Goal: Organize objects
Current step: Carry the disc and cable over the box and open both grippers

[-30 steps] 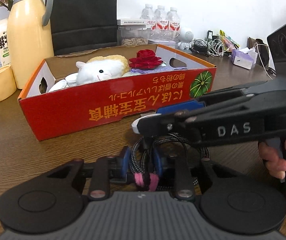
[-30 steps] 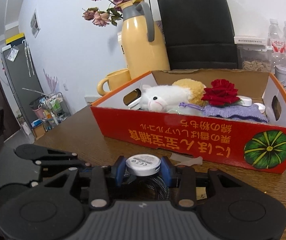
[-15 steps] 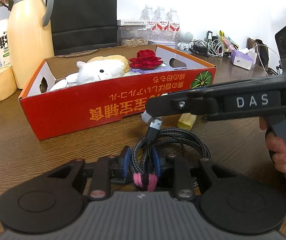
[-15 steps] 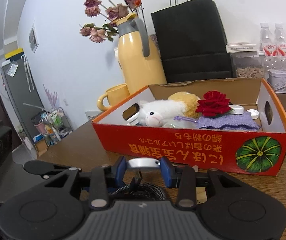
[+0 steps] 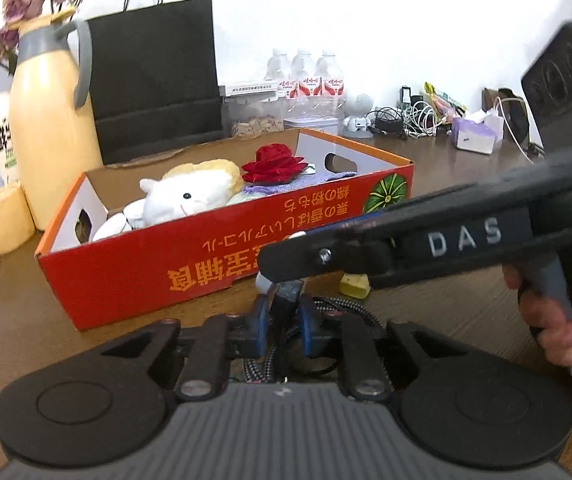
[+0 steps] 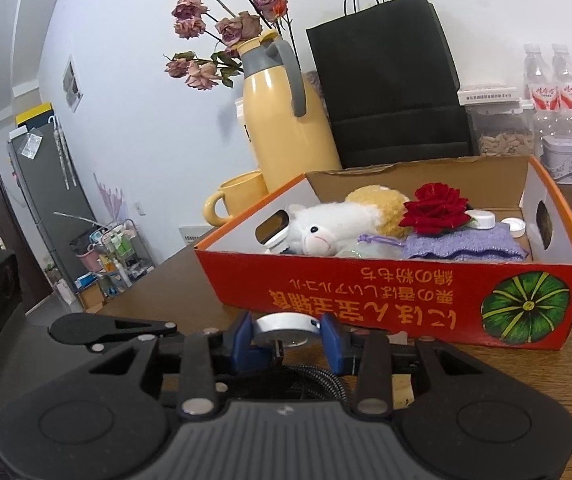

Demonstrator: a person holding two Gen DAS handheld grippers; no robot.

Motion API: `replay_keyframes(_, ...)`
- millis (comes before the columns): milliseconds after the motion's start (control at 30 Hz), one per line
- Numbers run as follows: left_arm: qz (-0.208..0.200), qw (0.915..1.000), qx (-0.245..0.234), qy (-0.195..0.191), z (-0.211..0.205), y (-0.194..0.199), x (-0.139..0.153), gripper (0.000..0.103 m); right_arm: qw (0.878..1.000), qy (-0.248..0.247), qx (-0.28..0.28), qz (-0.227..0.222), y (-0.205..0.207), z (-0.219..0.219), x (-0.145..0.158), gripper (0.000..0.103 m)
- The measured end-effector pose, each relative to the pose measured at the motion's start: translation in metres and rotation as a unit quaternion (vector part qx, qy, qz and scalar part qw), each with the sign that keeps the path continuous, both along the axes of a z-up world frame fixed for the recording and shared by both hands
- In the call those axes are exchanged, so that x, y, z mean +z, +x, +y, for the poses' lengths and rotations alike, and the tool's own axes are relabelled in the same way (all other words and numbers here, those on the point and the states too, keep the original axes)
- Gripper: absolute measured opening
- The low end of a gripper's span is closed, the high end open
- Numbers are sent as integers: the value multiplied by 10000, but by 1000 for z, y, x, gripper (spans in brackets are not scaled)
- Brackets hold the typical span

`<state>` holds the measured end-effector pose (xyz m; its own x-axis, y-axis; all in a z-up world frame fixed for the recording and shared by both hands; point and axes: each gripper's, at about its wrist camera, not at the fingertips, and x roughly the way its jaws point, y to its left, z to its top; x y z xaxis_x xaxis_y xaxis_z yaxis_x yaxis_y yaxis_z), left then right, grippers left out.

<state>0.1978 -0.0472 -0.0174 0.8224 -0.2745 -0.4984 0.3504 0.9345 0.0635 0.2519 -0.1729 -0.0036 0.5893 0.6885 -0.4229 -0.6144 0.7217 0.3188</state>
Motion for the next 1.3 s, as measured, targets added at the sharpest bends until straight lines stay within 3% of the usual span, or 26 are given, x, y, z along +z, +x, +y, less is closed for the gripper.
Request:
replay_keyframes(567, -431, 9986, 175, -237, 11, -14, 12, 13, 9970, 366, -544, -416, -3, -24, 17, 36)
replay_keyframes(800, -769, 9928, 593, -703, 31, -17, 40, 13, 9918, 245, -867, -903, -13, -28, 31, 36)
replay_keyframes(933, -977, 9868, 845, -972, 43, -2, 69, 13, 9837, 169, -1276, -1258, -10, -30, 46, 36)
replay_keyframes(1067, -1159, 9820, 1103, -1006, 46, 21, 89, 13, 9760, 86, -1616, -1459, 5, -26, 57, 36)
replay_keyframes(1300, -1134, 9740, 1502, -1263, 46, 65, 93, 13, 9652, -97, -2038, -1638, 34, -10, 61, 37)
